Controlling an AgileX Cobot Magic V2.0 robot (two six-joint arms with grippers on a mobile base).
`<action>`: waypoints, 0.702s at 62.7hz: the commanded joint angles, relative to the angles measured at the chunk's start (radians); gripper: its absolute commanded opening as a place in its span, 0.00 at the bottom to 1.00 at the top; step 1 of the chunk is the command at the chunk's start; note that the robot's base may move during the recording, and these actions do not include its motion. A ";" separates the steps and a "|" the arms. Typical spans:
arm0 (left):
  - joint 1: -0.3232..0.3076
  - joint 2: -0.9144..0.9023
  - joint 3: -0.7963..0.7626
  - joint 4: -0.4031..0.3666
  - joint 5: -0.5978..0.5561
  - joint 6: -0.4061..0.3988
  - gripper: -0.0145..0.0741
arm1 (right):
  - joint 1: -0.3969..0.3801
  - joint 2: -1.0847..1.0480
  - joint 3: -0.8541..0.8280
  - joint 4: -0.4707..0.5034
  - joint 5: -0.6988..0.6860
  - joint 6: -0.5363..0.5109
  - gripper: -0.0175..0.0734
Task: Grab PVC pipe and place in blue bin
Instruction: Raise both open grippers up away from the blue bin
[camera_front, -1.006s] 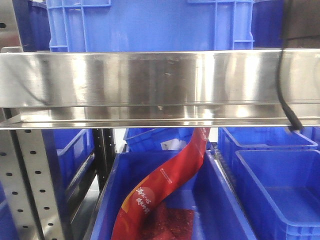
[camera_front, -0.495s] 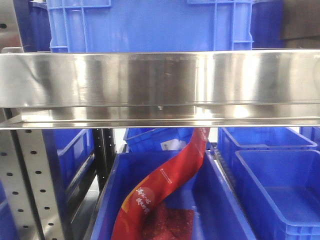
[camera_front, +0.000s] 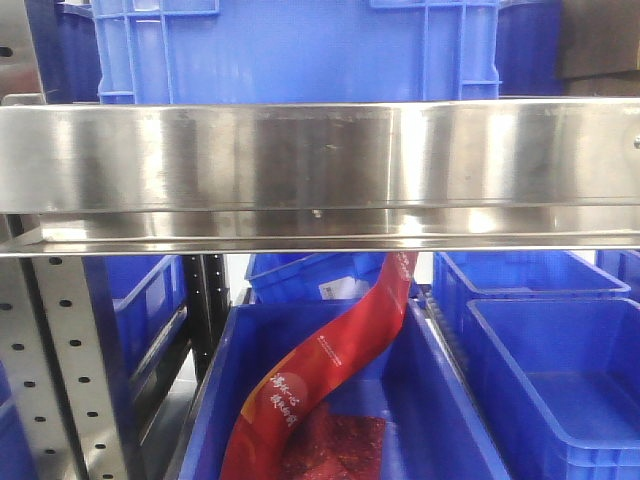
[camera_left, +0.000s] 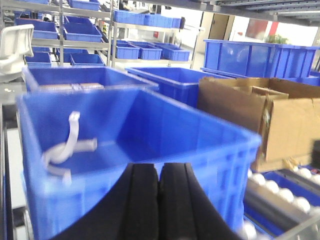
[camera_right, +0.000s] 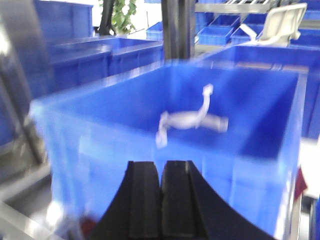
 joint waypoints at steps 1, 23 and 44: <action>-0.005 -0.068 0.102 -0.031 -0.083 -0.001 0.04 | 0.001 -0.089 0.092 0.019 -0.050 -0.007 0.01; -0.005 -0.196 0.196 -0.033 -0.088 -0.001 0.04 | 0.001 -0.302 0.125 0.030 -0.050 -0.007 0.01; -0.005 -0.196 0.196 -0.033 -0.090 -0.001 0.04 | 0.001 -0.329 0.125 0.030 -0.076 -0.007 0.01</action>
